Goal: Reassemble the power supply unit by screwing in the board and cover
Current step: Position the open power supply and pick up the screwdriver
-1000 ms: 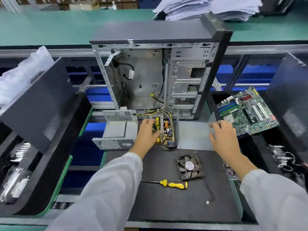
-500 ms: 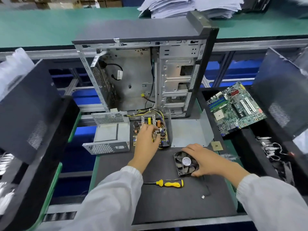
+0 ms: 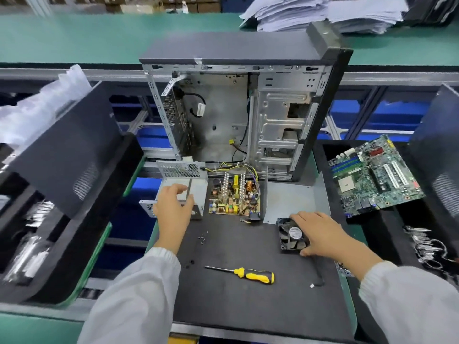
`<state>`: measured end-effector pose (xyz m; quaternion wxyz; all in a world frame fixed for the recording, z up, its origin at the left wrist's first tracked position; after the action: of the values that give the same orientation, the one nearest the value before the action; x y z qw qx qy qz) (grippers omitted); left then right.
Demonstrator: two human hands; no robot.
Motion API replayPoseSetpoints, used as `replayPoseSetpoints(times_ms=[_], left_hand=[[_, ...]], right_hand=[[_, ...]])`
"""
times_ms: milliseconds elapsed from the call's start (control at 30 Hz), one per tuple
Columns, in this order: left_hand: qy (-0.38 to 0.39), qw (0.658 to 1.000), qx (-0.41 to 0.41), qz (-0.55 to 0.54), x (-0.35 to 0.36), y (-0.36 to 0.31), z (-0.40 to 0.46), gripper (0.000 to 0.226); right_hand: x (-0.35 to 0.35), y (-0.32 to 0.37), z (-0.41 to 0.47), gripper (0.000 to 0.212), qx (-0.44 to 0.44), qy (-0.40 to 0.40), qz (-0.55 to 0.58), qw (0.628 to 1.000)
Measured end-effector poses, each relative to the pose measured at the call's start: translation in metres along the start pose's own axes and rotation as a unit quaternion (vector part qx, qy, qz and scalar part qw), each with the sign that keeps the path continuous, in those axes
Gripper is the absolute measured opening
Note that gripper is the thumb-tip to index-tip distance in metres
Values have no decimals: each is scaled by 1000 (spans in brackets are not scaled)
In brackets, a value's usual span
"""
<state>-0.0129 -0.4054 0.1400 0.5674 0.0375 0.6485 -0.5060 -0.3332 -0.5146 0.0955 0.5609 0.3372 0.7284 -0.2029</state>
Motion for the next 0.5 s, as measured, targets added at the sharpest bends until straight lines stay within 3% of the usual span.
replayPoseSetpoints(times_ms=[133,233,333,500], left_hand=[[-34,999,-25,12,-12,24,-1,30],[-61,996,-56,-40,-18,37,-3,31],[-15,990,-139,-24,-14,53,-1,34],[70,980,-187,22,-4,62,3,42]], right_hand=[[-5,-16,8,92,44,6,80,996],[-9,-19,21,82,74,3,92,993],[-12,-20,38,79,97,-12,69,993],[-18,-17,48,76,127,-25,16,992]])
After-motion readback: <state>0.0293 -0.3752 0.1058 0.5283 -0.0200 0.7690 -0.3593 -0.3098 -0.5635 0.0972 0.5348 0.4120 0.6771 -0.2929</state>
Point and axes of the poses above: each hand's wrist, its own z-axis towards the middle knuckle, its own x-axis out of the palm, y = z × x, the point moved 6 cm from there along z, towards the middle knuckle, and after that the axes turned 7 degrees about z, right-handed, at the moved point
